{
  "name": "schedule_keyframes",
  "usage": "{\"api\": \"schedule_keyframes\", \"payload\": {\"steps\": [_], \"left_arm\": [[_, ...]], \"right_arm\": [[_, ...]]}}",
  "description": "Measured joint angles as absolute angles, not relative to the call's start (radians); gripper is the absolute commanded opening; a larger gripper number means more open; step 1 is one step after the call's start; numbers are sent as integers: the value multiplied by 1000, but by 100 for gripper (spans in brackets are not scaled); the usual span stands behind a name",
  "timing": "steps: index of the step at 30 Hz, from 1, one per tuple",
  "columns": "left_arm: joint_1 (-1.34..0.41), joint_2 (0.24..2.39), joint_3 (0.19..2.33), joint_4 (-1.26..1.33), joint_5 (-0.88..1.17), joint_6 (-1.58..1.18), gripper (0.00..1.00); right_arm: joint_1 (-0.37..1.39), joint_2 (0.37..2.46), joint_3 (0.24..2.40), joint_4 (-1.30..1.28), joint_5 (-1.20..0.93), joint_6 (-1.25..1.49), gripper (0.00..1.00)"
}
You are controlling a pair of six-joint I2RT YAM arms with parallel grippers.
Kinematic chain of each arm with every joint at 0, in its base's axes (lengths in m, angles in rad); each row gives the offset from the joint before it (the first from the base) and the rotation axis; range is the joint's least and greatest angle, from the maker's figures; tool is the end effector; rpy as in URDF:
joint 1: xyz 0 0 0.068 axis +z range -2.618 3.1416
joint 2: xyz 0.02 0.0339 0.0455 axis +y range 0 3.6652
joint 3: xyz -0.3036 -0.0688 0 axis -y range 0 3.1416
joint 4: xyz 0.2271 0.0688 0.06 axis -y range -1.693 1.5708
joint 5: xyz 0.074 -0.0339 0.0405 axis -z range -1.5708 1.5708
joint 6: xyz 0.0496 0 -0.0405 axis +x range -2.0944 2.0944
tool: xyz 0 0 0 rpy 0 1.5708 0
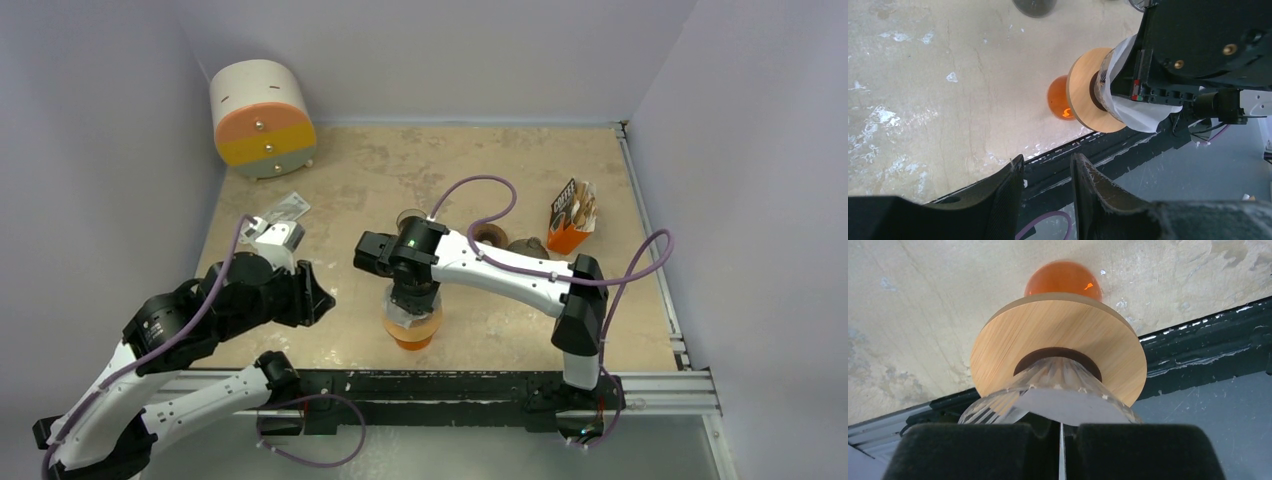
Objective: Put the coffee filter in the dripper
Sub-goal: Place the coffee filter in the coffee dripper.
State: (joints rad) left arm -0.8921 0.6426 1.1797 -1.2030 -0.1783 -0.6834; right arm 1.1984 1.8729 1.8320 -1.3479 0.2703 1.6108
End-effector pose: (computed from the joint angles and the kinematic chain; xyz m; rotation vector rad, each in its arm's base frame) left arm 0.0307 -0.0240 0.3873 0.1405 2.3029 -0.6488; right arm 0.1440 0.3321 0.3342 0.6158 2.7720 0.1917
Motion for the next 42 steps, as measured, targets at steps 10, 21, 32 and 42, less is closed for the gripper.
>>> {"api": "schedule_keyframes", "payload": {"steps": [10,21,32,42], "left_arm": [[-892,625,1180,-1234,-192,-665,39],[-892,623,1180,-1250,-192,-661,39],[-892,619,1180,-1253,-192,-661,38],[-892,619,1180,-1255,-191,-662,38]], "right_arm": [[1198,1880,1760,-1323,271,1651,0],[1198,1880,1753,-1323,279,1654,23],[1200,1863,1750,-1306,289,1631,30],[1214,1839,1742,-1283,297,1610,34]]}}
